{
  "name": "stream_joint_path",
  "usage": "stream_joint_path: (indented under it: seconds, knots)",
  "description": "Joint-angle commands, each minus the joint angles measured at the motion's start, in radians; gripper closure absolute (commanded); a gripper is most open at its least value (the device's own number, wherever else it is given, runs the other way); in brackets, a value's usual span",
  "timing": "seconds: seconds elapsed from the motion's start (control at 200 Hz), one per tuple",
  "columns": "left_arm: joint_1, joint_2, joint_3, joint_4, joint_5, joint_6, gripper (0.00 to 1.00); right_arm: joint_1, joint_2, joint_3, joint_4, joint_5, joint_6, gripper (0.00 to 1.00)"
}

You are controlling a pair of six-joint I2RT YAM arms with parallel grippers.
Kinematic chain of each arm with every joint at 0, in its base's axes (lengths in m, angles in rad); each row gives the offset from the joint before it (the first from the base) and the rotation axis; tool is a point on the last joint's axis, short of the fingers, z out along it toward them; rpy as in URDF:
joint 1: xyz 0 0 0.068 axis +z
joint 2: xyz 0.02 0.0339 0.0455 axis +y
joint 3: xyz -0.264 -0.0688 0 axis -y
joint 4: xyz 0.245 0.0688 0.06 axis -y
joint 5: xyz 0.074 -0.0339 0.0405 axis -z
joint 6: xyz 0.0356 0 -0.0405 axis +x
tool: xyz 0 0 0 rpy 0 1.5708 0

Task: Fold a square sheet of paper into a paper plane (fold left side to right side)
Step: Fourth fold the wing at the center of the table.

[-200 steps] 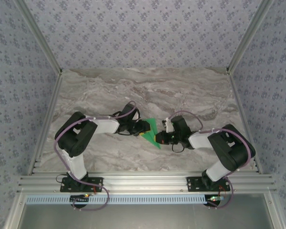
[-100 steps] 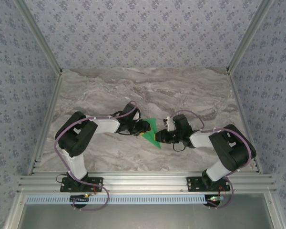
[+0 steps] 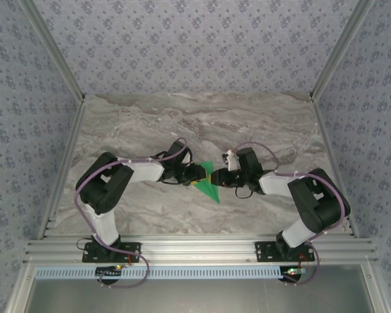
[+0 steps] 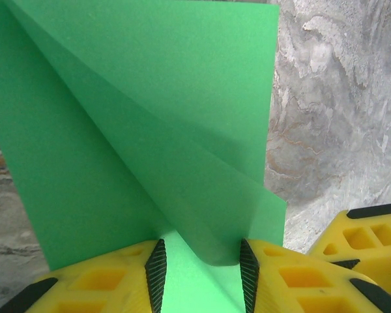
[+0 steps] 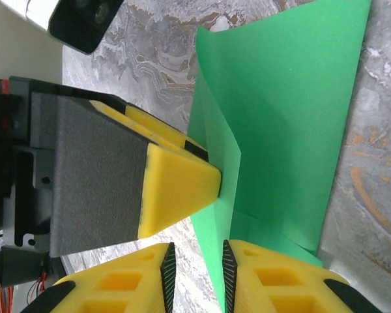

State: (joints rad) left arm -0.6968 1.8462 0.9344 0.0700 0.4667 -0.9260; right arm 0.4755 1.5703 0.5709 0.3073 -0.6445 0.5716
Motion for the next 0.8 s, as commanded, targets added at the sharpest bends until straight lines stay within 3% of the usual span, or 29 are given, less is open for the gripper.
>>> stream_joint_path:
  seconds: [0.0, 0.205, 0.405, 0.799]
  knots:
    - [-0.006, 0.023, 0.004, -0.056, -0.043, 0.024, 0.63, -0.006, 0.033, 0.025, -0.045, -0.017, -0.024, 0.73]
    - [-0.007, 0.021, 0.005, -0.061, -0.043, 0.026, 0.63, -0.001, 0.065, 0.036, -0.037, -0.033, -0.024, 0.76]
    - [-0.007, 0.022, 0.009, -0.067, -0.043, 0.028, 0.63, -0.008, 0.068, 0.046, -0.082, -0.001, -0.054, 0.93]
    - [-0.006, 0.021, 0.009, -0.07, -0.042, 0.032, 0.62, -0.041, 0.084, 0.053, -0.107, 0.025, -0.076, 0.95]
